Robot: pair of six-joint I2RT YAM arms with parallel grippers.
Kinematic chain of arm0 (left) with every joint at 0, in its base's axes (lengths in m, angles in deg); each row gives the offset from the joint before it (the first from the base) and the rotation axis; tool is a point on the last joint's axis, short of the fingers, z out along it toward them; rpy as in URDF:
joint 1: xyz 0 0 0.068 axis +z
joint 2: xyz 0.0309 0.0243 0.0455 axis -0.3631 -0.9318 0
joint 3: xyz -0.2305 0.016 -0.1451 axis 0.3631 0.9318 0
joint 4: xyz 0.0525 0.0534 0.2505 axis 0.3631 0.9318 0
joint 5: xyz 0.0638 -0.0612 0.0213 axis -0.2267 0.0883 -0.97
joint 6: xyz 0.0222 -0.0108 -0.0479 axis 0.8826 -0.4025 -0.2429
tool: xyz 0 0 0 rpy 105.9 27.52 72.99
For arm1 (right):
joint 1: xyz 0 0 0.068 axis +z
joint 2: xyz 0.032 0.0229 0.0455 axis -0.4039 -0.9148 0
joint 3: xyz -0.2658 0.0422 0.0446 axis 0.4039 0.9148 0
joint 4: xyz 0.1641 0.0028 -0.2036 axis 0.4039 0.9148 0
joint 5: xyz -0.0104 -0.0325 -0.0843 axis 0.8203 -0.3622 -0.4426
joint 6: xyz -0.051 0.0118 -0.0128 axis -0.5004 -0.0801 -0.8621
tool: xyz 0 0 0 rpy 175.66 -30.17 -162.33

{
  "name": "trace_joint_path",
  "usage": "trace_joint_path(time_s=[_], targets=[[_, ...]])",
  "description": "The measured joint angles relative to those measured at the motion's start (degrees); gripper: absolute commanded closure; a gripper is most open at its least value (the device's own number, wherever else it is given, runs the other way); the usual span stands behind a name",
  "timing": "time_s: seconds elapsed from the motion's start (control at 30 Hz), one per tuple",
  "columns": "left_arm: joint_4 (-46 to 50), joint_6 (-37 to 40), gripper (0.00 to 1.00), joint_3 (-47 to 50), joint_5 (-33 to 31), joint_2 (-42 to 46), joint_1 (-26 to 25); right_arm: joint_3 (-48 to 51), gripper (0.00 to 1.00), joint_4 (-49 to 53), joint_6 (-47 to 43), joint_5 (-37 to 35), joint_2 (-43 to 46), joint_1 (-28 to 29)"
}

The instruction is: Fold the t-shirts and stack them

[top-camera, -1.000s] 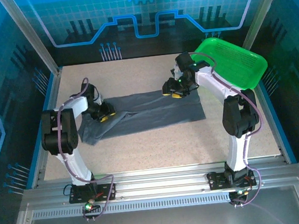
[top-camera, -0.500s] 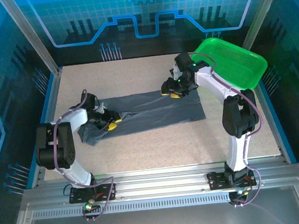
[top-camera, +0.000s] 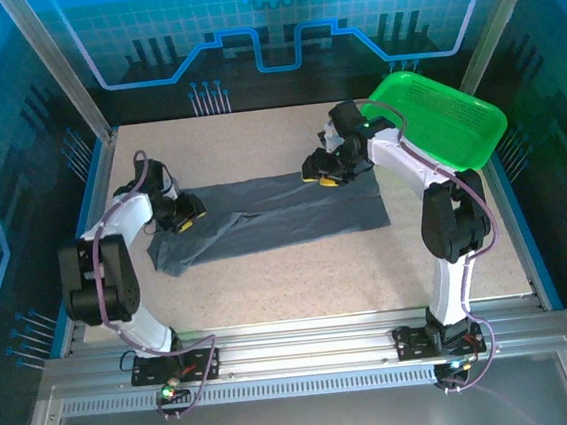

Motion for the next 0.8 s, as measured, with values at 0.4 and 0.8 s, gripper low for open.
trace_joint_path(time_s=[0.4, 0.8], targets=[[3.0, 4.5, 0.50, -0.2, -4.3, -5.1, 0.1, 0.3, 0.46, -1.5, -0.4, 1.1, 1.4, 0.5], [2.9, 5.8, 0.83, 3.5, 1.8, -3.5, 0.0, 0.3, 0.47, -2.0, -0.4, 1.3, 1.4, 0.5]])
